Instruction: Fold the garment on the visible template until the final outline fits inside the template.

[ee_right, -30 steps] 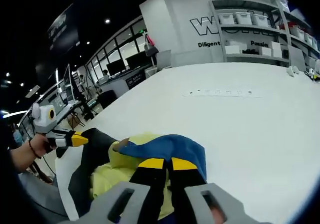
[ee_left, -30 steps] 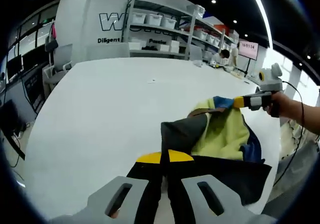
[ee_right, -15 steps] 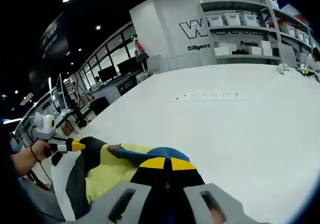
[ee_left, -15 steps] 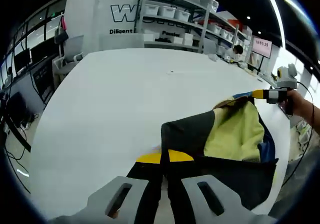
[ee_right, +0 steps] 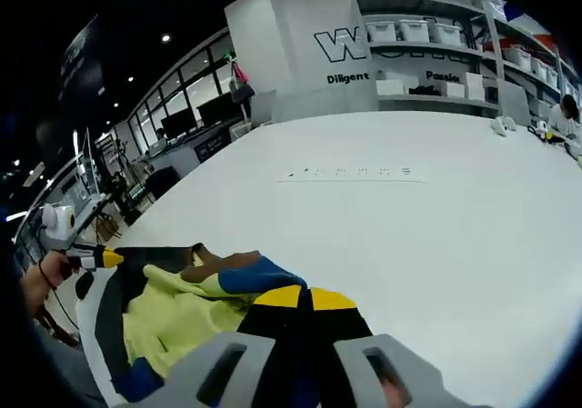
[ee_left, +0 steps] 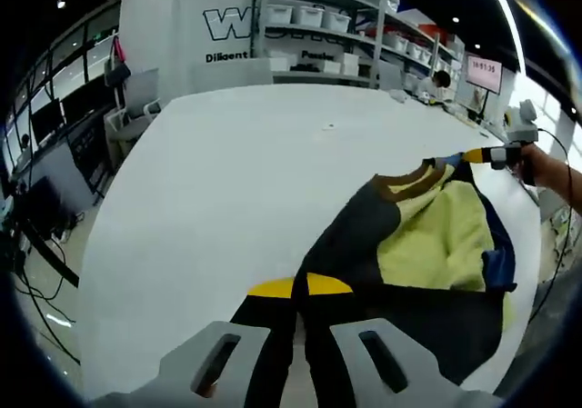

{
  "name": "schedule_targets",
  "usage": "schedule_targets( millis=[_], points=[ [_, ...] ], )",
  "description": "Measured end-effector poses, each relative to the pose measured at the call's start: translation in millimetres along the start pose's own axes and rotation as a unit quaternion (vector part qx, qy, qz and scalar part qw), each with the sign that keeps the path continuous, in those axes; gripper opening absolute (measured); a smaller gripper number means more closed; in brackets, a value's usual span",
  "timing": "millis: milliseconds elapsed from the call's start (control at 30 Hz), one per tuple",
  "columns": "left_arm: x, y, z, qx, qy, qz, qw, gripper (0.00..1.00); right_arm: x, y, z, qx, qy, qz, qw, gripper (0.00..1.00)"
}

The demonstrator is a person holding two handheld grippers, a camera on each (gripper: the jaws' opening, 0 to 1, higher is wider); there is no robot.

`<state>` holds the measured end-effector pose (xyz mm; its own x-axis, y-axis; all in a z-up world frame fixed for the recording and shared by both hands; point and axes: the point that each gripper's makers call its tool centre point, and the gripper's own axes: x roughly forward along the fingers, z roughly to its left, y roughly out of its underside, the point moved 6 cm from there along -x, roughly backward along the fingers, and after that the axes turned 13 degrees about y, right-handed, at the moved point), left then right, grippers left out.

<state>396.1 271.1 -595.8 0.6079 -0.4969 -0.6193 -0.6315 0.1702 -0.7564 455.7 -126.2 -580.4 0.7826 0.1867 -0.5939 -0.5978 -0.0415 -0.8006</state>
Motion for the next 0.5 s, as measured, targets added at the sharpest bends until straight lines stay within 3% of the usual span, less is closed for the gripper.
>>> schedule_targets(
  millis=[367, 500],
  points=[
    [2, 12.3, 4.3, 0.014, -0.012, 0.043, 0.9989, 0.0, 33, 6.6, -8, -0.049, 0.007, 0.043, 0.9979, 0.0],
    [2, 21.7, 5.3, -0.003, -0.013, 0.062, 0.998, 0.0, 43, 11.9, -10, -0.047, 0.012, 0.057, 0.9972, 0.0]
  ],
)
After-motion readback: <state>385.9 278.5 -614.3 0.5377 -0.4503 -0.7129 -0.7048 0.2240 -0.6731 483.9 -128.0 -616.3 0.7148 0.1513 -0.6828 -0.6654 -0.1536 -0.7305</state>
